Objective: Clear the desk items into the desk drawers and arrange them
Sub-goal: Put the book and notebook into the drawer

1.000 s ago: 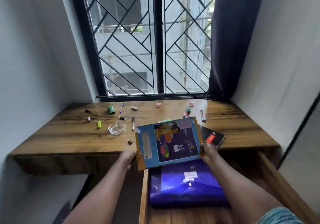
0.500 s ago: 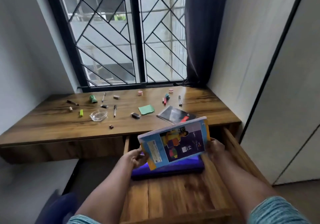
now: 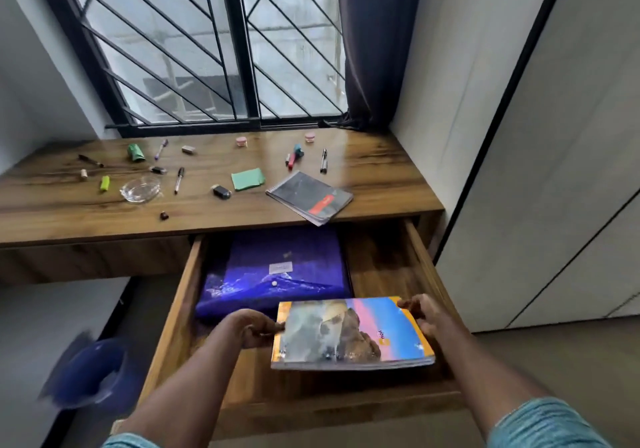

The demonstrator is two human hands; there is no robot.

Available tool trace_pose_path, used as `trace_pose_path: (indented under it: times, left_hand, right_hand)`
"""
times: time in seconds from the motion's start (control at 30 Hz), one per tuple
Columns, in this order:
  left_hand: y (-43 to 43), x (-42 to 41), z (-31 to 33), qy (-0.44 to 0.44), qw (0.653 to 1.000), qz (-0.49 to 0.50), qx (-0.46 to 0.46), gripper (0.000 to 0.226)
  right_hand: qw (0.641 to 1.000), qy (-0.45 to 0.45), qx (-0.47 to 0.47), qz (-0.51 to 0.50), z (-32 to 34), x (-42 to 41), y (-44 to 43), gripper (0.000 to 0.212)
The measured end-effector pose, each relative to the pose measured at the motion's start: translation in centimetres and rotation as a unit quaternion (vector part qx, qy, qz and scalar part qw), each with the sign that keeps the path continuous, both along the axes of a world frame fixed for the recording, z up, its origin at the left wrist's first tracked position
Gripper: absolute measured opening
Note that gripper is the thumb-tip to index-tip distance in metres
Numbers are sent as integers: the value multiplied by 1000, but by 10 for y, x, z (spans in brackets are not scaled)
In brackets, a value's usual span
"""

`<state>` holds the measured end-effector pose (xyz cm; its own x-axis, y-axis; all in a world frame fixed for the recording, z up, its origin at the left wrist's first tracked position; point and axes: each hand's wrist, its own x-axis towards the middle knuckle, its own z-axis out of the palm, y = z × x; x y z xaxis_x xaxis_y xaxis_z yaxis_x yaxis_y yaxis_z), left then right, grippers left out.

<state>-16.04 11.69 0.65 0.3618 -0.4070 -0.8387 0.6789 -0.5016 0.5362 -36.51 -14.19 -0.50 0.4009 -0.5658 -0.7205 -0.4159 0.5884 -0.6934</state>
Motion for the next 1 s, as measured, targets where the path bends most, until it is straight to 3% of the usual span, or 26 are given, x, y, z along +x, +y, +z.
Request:
trace_pose_path:
  times: [0.07, 0.17, 0.27, 0.37, 0.43, 0.5, 0.53, 0.63, 0.83, 1.0]
  left_hand:
    - [-4, -5, -8, -20, 1000, -24, -3, 25]
    - [-10, -14, -20, -80, 996, -16, 27, 20]
    - [-14, -28, -33, -136, 987, -19, 80, 20]
    - [-17, -38, -47, -223, 959, -52, 164, 17]
    - [-18, -46, -53, -271, 937, -65, 209, 26]
    - [-21, -52, -56, -295, 926, -63, 228, 17]
    - [-23, -55, -57, -304, 920, -76, 236, 10]
    - [-30, -63, -60, -296, 920, -100, 238, 24]
    - [-51, -86, -74, -319, 902, -168, 238, 35]
    - [-58, -96, -72, -331, 892, -179, 249, 54]
  right_hand:
    - [1000, -6, -5, 1, -11, 5, -9, 30]
    - [997, 5, -65, 39, -25, 10, -15, 18]
    - [986, 56, -130, 85, -43, 8, -16, 29]
    - [970, 100, -186, 122, -47, 7, -7, 33]
    - [949, 138, -225, 172, -47, 8, -1, 30]
    - [934, 172, -245, 198, -51, 10, 3, 46]
    - [925, 178, -262, 208, -52, 11, 3, 52]
    - [904, 200, -318, 204, -55, 14, 6, 59]
    - [870, 265, -380, 167, -61, 8, 7, 48]
    - [824, 291, -429, 227, -76, 6, 7, 45]
